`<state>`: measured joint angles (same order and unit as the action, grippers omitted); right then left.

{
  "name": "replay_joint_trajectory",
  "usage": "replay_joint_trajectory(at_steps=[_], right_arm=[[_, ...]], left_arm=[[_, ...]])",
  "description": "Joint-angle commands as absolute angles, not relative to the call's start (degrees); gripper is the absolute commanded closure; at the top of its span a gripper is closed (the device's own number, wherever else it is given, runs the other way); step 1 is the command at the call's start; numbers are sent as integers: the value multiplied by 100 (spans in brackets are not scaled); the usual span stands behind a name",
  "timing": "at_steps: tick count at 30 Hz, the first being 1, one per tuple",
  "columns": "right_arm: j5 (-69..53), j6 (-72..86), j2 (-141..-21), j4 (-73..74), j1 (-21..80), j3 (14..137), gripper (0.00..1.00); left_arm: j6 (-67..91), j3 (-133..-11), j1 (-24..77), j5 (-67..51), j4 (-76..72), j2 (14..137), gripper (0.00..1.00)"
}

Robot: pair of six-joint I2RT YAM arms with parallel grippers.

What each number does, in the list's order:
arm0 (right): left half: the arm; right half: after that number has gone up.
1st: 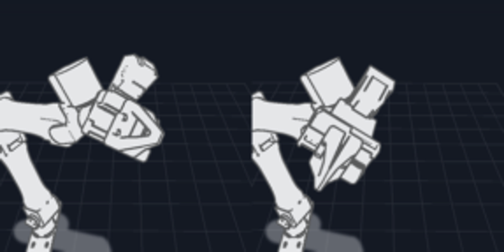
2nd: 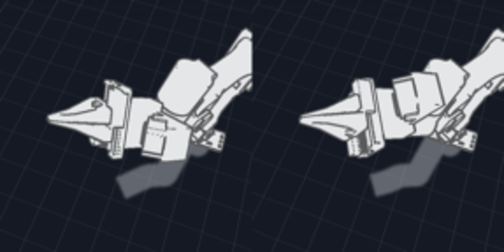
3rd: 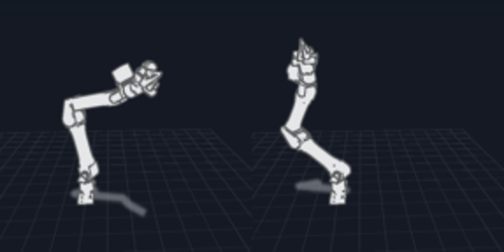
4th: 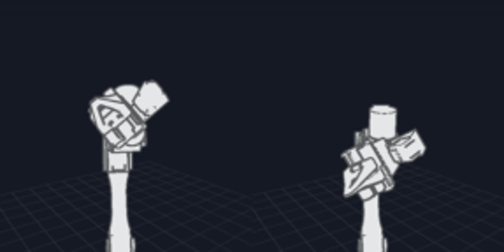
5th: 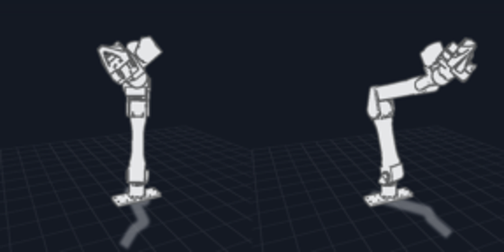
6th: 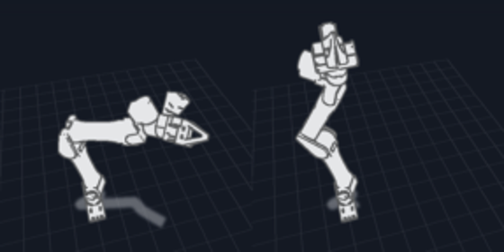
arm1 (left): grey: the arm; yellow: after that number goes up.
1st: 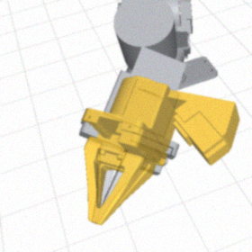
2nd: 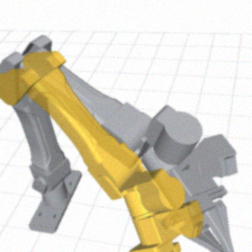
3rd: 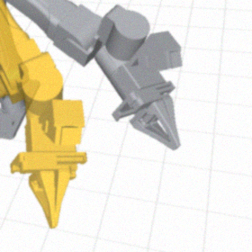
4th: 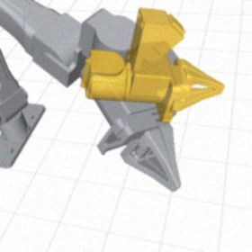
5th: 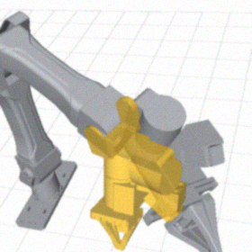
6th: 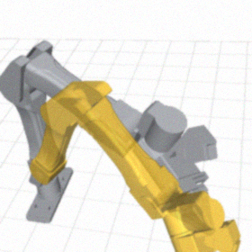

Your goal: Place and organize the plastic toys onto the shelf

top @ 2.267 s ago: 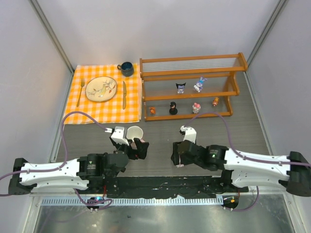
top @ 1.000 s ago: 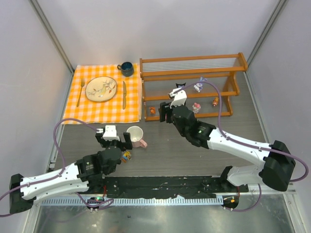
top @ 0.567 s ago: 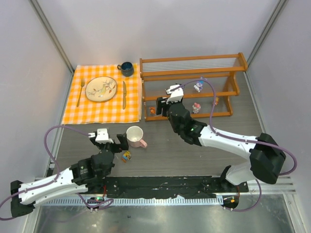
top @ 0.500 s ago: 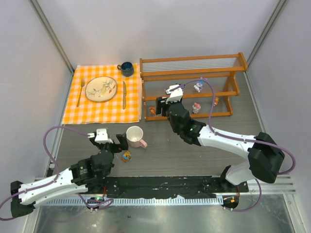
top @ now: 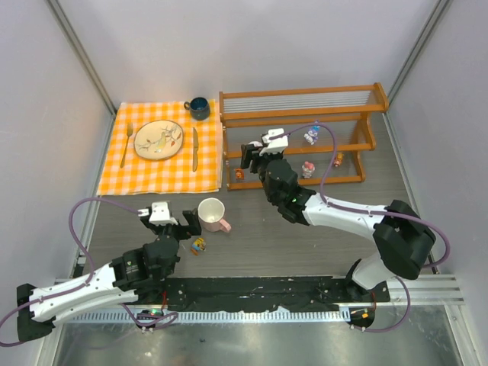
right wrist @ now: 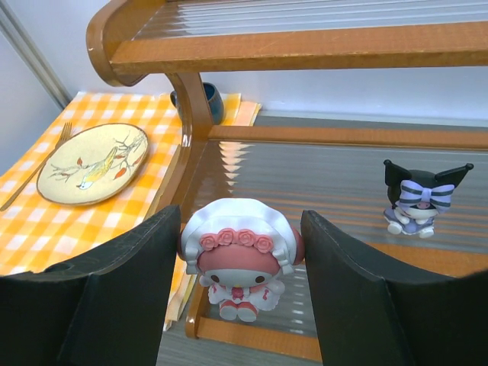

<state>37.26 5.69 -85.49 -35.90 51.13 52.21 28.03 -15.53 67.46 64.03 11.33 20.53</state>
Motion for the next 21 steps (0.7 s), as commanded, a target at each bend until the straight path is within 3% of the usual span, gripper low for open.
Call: replay_joint_trajectory(at_steps=[1, 21], right_arm=[[3858, 510, -8727, -4613, 5027, 5458, 99], [3621, 35, -9949, -6502, 4729, 5704, 99]], left_arm=[[2821, -1556, 6697, 6592, 826, 2057, 4], [2830, -1450, 6645, 6486, 844, 1819, 4]])
